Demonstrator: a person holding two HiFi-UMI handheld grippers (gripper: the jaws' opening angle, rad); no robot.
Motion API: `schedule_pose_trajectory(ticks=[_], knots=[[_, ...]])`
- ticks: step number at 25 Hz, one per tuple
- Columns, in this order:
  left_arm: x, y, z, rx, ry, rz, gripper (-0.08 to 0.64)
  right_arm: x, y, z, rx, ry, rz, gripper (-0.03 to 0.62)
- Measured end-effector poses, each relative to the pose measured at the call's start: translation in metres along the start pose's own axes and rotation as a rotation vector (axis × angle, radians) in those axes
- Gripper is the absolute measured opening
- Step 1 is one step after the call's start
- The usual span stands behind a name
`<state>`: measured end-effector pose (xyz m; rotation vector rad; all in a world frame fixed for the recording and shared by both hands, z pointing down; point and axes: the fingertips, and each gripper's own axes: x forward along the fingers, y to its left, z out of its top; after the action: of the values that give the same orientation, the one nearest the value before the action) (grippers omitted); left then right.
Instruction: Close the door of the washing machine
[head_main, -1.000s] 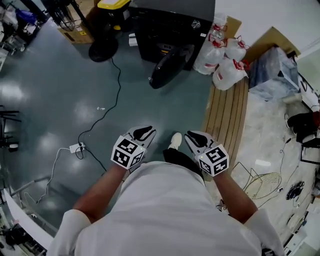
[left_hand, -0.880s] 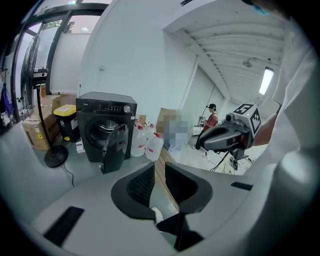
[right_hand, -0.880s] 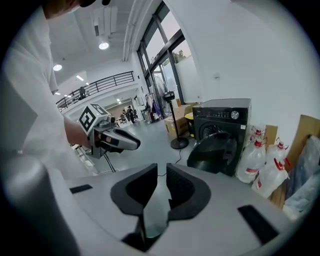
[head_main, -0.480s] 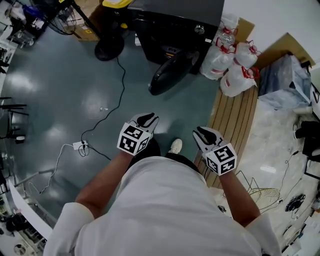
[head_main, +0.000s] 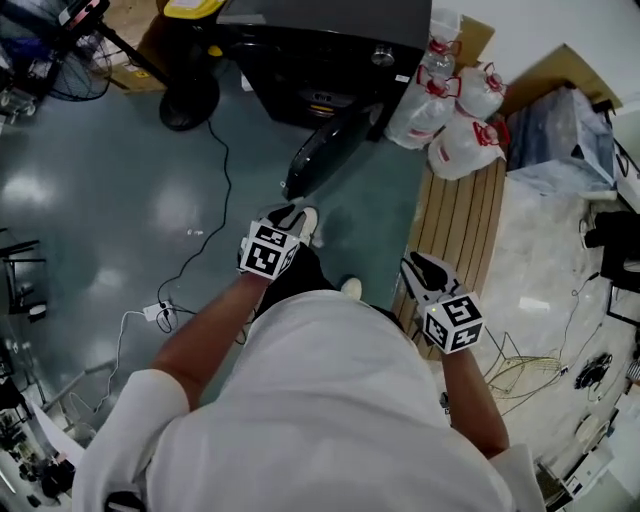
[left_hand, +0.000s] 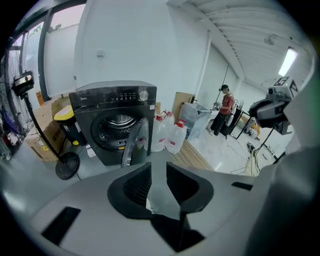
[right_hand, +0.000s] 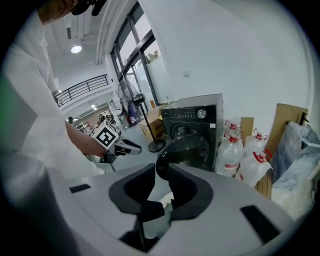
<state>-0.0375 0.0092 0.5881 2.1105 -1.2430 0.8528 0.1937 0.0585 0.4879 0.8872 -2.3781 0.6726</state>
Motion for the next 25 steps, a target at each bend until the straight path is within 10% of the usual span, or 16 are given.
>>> schedule_pose_trajectory(ticks=[25], knots=[[0.153, 0.094, 0.000, 0.118, 0.228, 0.020, 0.114, 0.049, -0.037, 0.054, 0.159, 0.127, -0.160, 0.084]])
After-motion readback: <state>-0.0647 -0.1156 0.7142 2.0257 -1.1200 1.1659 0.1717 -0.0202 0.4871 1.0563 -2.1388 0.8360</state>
